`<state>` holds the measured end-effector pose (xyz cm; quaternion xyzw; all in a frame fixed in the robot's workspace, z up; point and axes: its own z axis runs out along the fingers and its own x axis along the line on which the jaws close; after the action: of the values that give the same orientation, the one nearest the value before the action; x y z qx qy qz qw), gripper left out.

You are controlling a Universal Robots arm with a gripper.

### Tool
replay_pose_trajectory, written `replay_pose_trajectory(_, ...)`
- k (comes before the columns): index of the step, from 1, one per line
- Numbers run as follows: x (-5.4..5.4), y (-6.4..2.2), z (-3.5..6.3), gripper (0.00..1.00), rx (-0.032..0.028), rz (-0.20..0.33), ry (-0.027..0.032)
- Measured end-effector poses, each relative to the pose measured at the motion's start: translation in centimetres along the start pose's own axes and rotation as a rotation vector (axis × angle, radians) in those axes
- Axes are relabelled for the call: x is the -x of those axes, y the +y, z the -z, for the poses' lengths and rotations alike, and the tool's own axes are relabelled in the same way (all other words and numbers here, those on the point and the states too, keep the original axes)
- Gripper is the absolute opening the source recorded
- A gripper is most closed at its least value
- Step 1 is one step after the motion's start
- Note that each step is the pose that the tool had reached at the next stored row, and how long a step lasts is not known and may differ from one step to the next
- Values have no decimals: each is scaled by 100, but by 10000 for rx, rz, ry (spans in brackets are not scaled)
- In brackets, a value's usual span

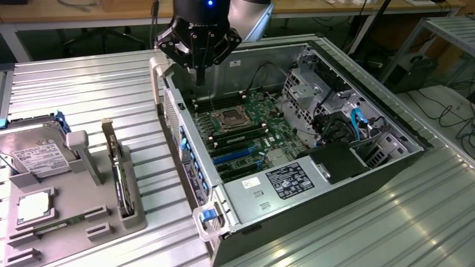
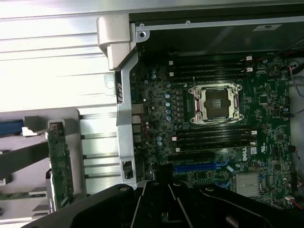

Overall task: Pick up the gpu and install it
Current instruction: 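Reach for the gpu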

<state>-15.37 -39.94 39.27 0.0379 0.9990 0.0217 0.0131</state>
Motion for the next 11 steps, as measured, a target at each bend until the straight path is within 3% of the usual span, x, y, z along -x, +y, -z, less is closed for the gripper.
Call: replay_pose_trajectory(11, -71, -26, 0, 11, -1, 5, 0)
